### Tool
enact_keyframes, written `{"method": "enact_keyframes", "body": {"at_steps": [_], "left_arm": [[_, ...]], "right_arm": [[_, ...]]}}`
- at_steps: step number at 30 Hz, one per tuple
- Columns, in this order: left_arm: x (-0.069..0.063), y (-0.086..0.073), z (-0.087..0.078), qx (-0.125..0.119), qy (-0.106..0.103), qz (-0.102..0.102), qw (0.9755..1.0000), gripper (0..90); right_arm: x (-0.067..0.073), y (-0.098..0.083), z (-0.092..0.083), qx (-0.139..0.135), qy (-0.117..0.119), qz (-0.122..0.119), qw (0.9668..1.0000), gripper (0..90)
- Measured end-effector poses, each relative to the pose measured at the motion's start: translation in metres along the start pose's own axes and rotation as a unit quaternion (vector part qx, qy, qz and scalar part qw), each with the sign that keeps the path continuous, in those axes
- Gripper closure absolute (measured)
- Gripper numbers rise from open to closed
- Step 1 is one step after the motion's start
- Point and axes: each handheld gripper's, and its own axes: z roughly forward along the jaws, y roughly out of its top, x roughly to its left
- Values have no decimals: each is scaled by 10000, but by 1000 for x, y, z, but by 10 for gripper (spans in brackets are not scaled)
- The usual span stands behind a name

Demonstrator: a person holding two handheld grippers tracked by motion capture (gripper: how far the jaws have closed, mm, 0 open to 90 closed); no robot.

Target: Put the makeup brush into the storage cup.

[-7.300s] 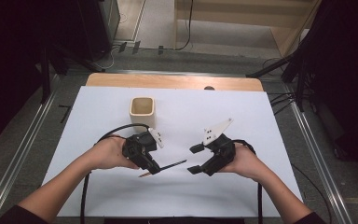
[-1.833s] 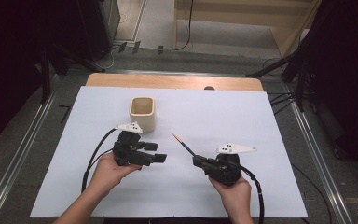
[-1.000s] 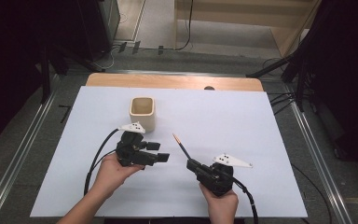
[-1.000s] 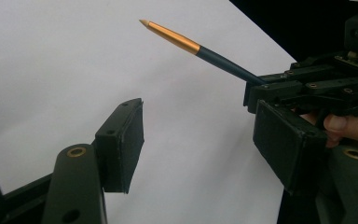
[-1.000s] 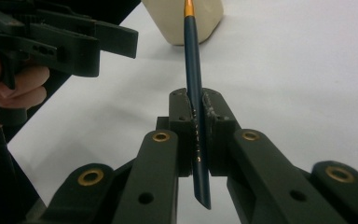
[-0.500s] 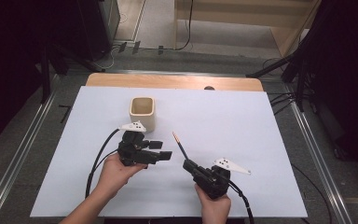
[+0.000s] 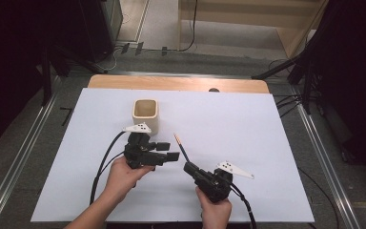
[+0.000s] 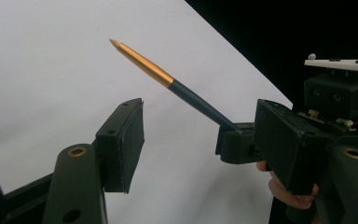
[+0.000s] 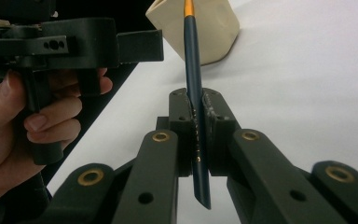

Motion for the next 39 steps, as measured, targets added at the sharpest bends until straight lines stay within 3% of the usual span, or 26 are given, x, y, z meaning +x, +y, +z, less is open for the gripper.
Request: {"method": "enact_keyframes", "body": {"at_steps": [5,11,18,22,34,39], "left_arm": [[0,-1,4,-70,-52,-87,9999,320],[2,0,8,-142,-127,-367,9991,321],[6,1,12,-328,-352,-868,9951,356],[7,1,12,-410,-413,-1010,9932,383],[7,1,20,-385,-425,-1133,9919,478],[9,1,22,-441,-473,-1283,9896,546]], "right_arm": [[1,-1,1,-41,-8,3,10000,844],[2,-2,1,-117,15,-19,9999,844],[3,-3,1,-170,28,-25,9998,844],[3,-3,2,-181,43,-24,9998,844],[6,-4,3,-241,91,-12,9997,845],[7,-4,4,-253,106,-33,9996,844]]}}
